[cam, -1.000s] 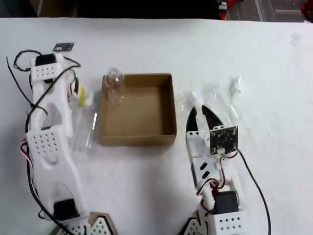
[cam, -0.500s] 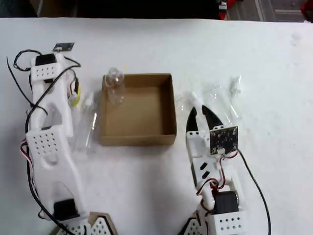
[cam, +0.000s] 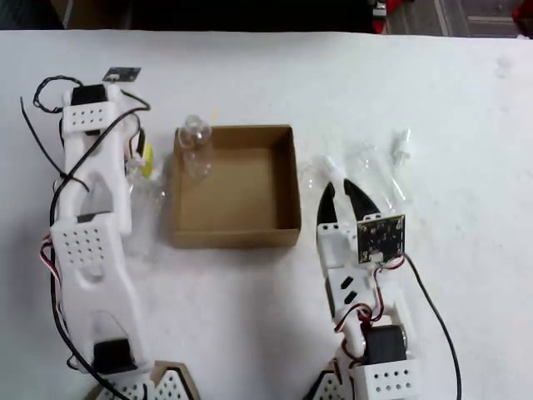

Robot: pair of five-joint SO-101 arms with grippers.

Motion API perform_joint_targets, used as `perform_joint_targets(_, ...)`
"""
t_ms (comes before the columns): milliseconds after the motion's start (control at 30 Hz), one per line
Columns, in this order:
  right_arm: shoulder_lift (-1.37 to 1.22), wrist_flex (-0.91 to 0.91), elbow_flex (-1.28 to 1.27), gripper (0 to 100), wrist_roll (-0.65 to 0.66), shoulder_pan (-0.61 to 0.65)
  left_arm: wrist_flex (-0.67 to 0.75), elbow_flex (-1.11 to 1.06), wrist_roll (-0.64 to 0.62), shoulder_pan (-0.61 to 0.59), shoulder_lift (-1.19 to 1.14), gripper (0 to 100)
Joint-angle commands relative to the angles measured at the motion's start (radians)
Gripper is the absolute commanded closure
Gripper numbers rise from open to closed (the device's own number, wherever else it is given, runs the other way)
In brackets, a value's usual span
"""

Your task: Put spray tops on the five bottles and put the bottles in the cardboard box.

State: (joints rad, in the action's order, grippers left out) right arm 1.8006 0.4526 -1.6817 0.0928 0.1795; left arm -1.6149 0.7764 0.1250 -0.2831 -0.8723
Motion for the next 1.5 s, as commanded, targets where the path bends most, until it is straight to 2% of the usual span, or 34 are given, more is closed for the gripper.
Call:
perform_joint_targets(0, 0.002, 0.001, -0.008, 92.8, 0.014, 0.005, 0.003, 0.052, -0.008, 0.028, 0.068, 85)
perform_joint_targets(200, 0.002, 0.001, -0.008, 92.8, 0.014, 0.005, 0.000, 0.052, -0.008, 0.027, 0.068, 86)
perform_joint_targets(400, 0.002, 0.001, -0.008, 92.8, 0.014, 0.005, -0.002, 0.052, -0.008, 0.028, 0.068, 98)
perform_joint_targets(667, 0.002, 0.001, -0.008, 92.8, 0.014, 0.005, -0.020, 0.066, -0.009, 0.030, 0.081, 97)
perform_joint_targets(867, 0.002, 0.001, -0.008, 92.8, 0.014, 0.005, -0.160, 0.236, -0.011, 0.035, 0.079, 97)
perform_joint_targets(1467, 0.002, 0.001, -0.008, 92.8, 0.014, 0.005, -0.170, 0.292, -0.018, 0.036, 0.084, 97)
